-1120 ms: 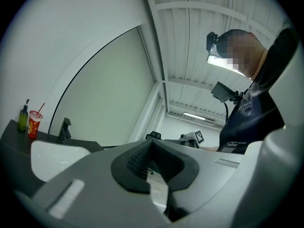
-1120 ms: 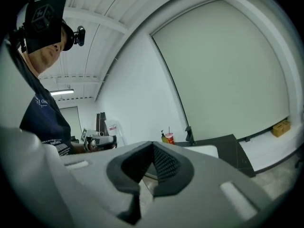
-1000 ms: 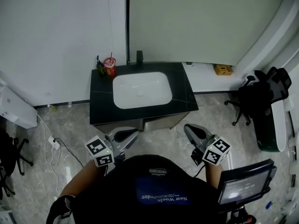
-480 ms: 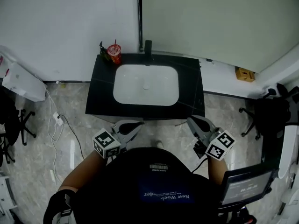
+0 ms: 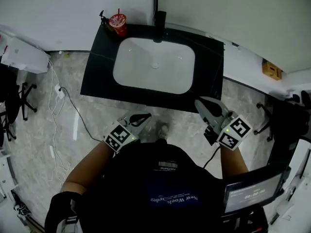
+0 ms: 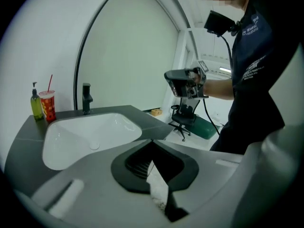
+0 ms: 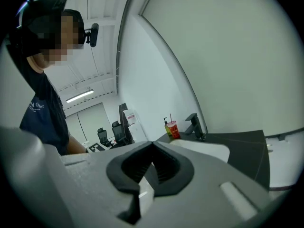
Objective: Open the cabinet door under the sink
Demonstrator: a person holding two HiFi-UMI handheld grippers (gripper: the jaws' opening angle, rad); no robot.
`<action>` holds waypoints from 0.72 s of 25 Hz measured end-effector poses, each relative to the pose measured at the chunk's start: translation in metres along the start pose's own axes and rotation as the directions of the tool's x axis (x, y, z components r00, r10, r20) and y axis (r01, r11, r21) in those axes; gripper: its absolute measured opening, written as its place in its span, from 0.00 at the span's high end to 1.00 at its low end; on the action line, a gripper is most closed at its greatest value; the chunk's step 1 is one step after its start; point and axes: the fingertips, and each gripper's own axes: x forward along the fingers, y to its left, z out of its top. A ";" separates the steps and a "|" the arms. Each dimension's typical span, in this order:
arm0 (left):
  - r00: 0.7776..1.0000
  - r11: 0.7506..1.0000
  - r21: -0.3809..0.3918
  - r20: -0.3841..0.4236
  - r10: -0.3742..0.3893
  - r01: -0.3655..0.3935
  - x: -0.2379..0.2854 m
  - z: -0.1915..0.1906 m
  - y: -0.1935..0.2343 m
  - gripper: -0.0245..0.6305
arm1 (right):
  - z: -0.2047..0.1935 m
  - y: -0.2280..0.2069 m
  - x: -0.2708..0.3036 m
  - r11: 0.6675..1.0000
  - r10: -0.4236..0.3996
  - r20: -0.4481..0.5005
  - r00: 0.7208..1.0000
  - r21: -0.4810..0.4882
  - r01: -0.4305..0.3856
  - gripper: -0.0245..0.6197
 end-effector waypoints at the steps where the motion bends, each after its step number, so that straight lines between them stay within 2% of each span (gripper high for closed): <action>1: 1.000 1.000 0.004 -0.025 -0.001 0.001 0.004 -0.013 0.005 0.96 | -0.003 -0.001 0.009 1.000 0.004 -0.008 1.000 0.000 -0.004 0.96; 4: 0.990 0.998 0.067 -0.140 -0.004 0.013 0.018 -0.062 0.016 0.96 | -0.015 -0.005 0.028 1.000 0.004 -0.026 1.000 0.026 -0.004 0.96; 7: 0.959 0.983 0.167 -0.283 -0.021 0.071 0.037 -0.113 0.024 0.96 | -0.028 -0.009 0.037 0.998 -0.007 -0.051 0.999 0.061 0.010 0.96; 9: 0.937 0.970 0.215 -0.347 -0.035 0.116 0.051 -0.140 0.030 0.93 | -0.035 -0.014 0.042 0.997 -0.019 -0.071 0.997 0.072 0.024 0.96; 15: 0.898 0.956 0.270 -0.439 0.017 0.113 0.085 -0.191 0.039 0.72 | -0.058 -0.020 0.046 0.991 -0.038 -0.098 0.994 0.125 0.050 0.96; 18: 0.888 0.941 0.318 -0.457 0.049 0.111 0.108 -0.202 0.037 0.61 | -0.068 -0.026 0.039 0.987 -0.058 -0.113 0.992 0.145 0.075 0.96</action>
